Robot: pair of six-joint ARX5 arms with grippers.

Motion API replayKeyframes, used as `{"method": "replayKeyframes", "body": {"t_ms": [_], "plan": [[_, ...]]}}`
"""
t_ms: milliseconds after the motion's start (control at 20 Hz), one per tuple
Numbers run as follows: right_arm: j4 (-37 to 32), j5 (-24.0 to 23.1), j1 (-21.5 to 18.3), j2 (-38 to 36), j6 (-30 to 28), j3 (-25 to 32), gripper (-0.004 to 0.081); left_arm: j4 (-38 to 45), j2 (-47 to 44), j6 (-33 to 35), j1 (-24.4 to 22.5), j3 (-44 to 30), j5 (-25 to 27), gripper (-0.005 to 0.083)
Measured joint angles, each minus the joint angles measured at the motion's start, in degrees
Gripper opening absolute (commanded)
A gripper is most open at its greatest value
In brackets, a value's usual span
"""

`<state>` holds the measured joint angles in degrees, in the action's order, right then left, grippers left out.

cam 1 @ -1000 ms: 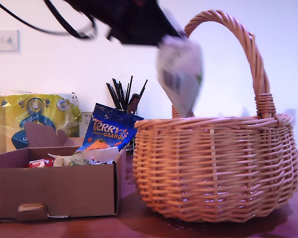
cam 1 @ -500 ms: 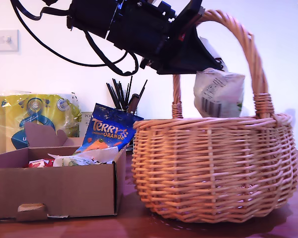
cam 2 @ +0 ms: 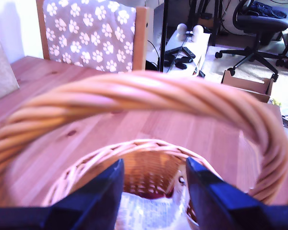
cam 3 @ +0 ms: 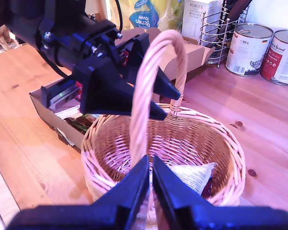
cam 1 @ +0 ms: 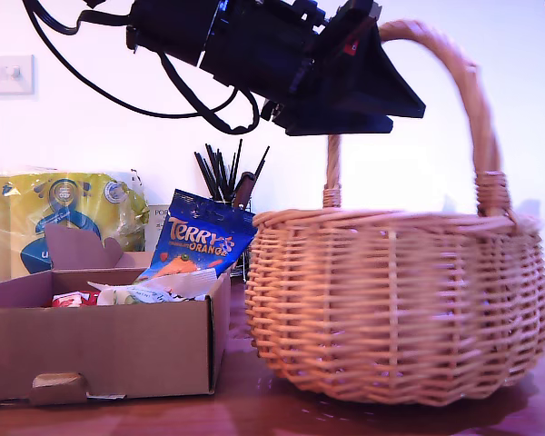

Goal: Move the bags of Easter eggs from the cardboard box on the left into the woven basket on the right side.

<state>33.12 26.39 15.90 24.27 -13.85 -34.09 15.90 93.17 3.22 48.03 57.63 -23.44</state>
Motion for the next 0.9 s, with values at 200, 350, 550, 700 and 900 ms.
{"method": "replayKeyframes", "body": {"t_ms": [200,350,550,700,900], "plan": [[0.1,0.0,0.0,0.0,0.0,0.0,-0.0012,-6.8,0.0,0.0,0.0,0.0,0.0,-0.0019],[0.2,0.0,0.0,0.0,0.0,0.0,-0.0012,-12.6,-0.7,0.9,0.0,0.0,0.0,-0.0021],[0.5,0.0,0.0,0.0,0.0,0.0,-0.0012,-21.8,-7.3,5.0,-0.2,0.0,6.7,-0.0021],[0.5,0.0,0.0,0.0,0.0,0.0,-0.0012,-28.3,-14.9,8.0,-2.8,0.0,9.6,-0.0021],[0.5,0.0,0.0,0.0,0.0,0.0,-0.0012,-36.3,-22.5,12.4,-14.1,0.0,7.6,-0.0021]]}}
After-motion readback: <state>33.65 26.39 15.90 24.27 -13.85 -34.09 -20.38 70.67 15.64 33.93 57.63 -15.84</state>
